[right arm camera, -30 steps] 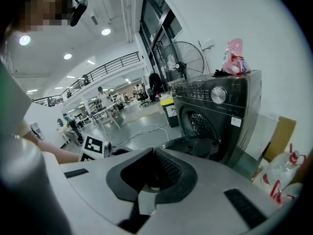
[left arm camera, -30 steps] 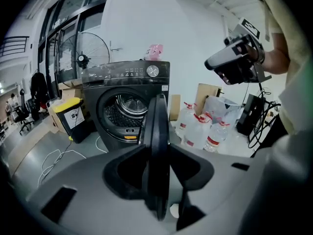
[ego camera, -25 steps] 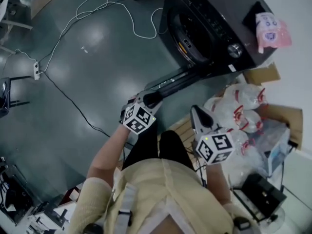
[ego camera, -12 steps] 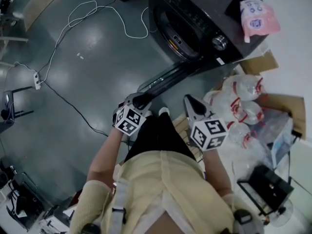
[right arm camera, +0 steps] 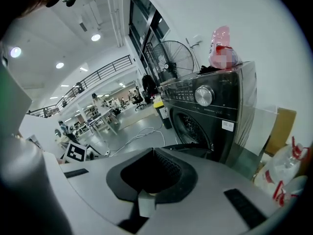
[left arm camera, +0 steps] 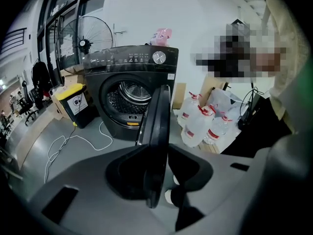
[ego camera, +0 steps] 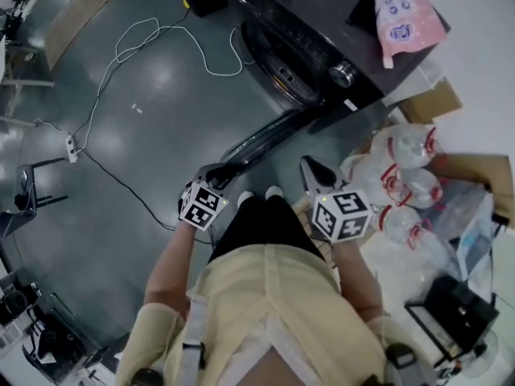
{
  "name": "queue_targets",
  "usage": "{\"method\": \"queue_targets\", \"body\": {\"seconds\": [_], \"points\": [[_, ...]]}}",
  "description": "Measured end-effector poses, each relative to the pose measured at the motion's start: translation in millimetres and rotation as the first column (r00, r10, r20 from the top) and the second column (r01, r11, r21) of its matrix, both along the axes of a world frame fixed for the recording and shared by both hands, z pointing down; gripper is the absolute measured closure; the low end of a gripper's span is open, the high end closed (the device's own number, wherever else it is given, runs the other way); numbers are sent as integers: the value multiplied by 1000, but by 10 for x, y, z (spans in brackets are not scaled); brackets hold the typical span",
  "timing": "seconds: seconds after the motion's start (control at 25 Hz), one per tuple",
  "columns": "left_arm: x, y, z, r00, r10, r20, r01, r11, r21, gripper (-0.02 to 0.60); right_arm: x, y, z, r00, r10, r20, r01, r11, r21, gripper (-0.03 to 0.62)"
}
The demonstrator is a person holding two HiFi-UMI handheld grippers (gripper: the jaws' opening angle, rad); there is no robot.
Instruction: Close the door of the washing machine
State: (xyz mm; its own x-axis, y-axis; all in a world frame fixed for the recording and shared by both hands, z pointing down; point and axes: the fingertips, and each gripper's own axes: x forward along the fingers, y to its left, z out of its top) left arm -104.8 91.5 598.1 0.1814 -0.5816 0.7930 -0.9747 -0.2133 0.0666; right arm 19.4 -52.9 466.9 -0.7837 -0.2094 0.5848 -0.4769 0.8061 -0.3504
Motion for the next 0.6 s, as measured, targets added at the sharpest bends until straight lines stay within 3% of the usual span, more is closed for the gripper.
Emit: {"method": "queue_targets", "body": {"seconds": [0.4, 0.6], "points": [[-357, -127, -15, 999, 39, 37, -37, 999, -39, 446, 39, -85, 82, 999, 54, -8, -54, 998, -11, 589], [-617, -240, -21, 993, 108, 44, -106, 993, -52, 445, -37, -157, 149, 995, 98, -26, -98, 995, -20, 589]]}}
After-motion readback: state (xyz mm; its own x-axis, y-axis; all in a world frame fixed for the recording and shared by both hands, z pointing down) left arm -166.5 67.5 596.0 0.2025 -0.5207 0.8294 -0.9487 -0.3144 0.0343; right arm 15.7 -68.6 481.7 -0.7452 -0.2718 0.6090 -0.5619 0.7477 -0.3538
